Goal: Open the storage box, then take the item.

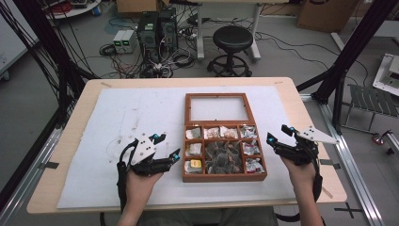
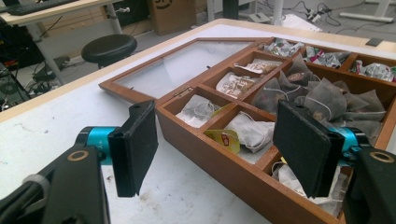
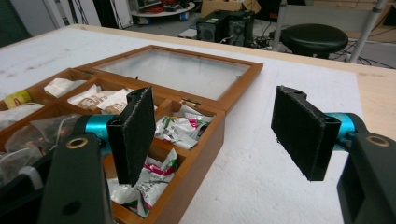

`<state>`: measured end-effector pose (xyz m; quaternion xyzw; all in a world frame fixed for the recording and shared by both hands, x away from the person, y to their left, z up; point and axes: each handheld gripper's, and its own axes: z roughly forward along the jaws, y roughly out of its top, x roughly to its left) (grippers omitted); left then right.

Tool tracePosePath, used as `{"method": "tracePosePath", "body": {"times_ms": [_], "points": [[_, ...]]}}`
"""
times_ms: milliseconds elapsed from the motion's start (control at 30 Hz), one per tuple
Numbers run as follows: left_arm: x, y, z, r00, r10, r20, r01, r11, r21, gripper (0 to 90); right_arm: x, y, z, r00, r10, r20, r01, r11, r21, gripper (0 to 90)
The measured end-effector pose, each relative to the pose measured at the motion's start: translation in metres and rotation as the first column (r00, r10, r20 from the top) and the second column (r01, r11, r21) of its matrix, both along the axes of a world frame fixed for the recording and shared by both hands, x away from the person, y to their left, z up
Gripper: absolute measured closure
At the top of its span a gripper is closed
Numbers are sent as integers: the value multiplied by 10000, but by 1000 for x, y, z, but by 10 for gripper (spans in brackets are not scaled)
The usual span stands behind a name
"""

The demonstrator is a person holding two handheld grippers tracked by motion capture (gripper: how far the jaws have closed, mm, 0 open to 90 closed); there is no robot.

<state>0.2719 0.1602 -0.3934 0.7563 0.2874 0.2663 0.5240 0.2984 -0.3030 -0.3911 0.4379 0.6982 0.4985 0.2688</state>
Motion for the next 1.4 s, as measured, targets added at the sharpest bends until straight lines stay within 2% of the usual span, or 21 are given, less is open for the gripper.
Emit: {"method": "tracePosePath", "body": {"times_ms": [200, 300, 500, 600, 1100, 1400], "points": [[0, -2, -2, 9998, -125, -123, 124, 9999, -62, 303, -3, 1, 4, 9999, 76, 151, -76, 10000, 28, 315], [-1, -5, -1, 9993, -337, -137, 333, 9990, -311, 302, -4, 0, 4, 9998, 63, 205, -64, 10000, 33, 315], [0, -7, -1, 9987, -490, -160, 483, 9981, -382, 301, -5, -2, 5, 9996, 37, 274, -38, 10000, 58, 314], [1, -8, -2, 9972, -689, -307, 671, 9961, -579, 301, -6, -4, 5, 9997, -3, 238, 1, 10000, 85, 311], [1, -20, -4, 9922, -1155, -472, 1133, 9924, -472, 302, -9, -6, 5, 9995, -8, 318, 7, 10000, 22, 310], [5, -29, -10, 9850, -1491, -867, 1462, 9885, -390, 320, -9, -4, 4, 9994, 83, 346, -80, 9999, -94, 310]]}}
